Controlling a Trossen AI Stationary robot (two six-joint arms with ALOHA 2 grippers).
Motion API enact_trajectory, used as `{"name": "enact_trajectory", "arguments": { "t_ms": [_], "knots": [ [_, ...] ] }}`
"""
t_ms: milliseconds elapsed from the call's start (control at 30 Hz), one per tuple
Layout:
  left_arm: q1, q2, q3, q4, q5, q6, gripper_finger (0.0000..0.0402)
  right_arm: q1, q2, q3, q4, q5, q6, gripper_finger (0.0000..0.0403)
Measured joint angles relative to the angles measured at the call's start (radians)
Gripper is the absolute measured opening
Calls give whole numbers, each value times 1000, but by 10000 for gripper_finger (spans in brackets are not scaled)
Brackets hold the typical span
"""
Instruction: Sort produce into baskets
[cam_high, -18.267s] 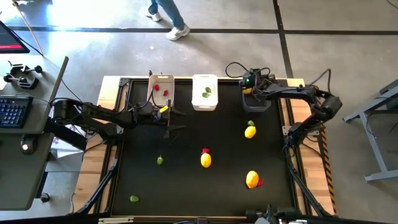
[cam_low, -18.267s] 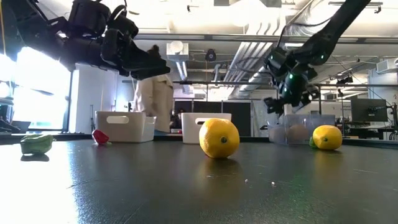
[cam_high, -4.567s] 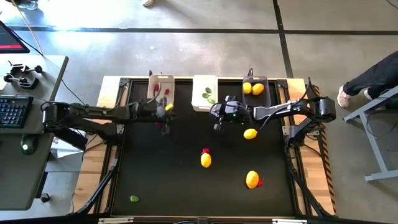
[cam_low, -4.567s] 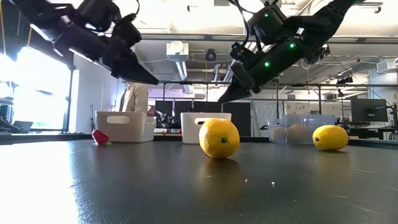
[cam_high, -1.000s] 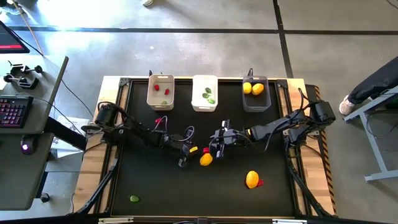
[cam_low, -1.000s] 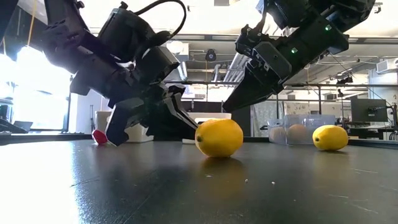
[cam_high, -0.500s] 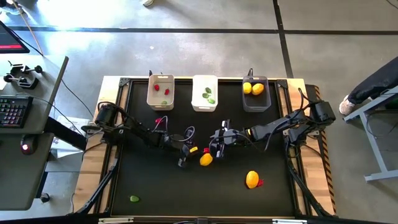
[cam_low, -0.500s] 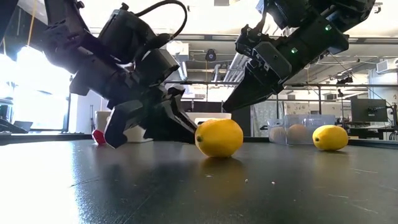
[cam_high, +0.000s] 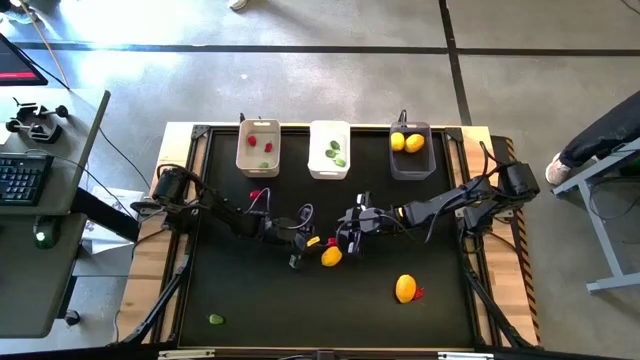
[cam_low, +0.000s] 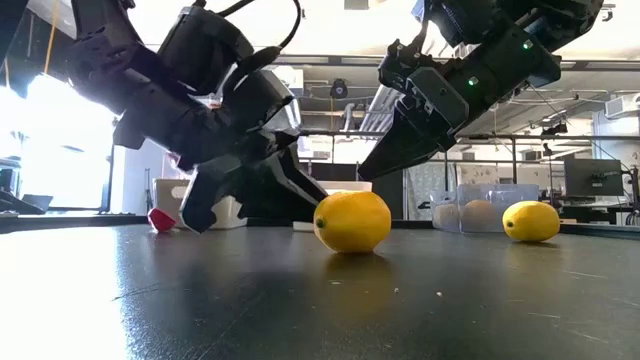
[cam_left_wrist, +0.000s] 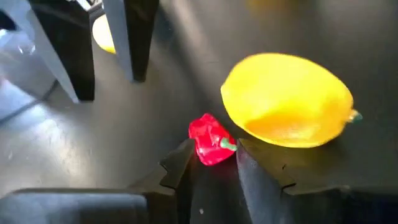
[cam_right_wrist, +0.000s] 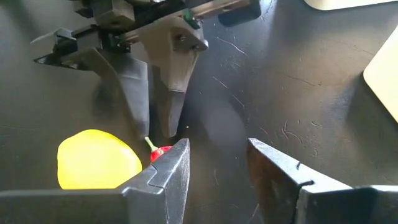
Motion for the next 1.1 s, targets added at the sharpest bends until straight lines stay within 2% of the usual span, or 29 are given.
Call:
{"name": "enact_trajectory", "arguments": {
  "t_ms": [233, 733, 1000, 1100],
  "knots": [
    [-11, 0, 8, -21, -1, 38, 71, 0, 0, 0, 0, 0, 0, 151],
    [-24, 81, 66, -4, -2, 71, 67, 0, 0, 0, 0, 0, 0, 151],
    [-23, 82, 68, 6, -16, 72, 9, 0, 0, 0, -1, 0, 0, 151],
    [-17, 82, 68, 6, -28, 65, 3, 0, 0, 0, -1, 0, 0, 151]
  ]
}}
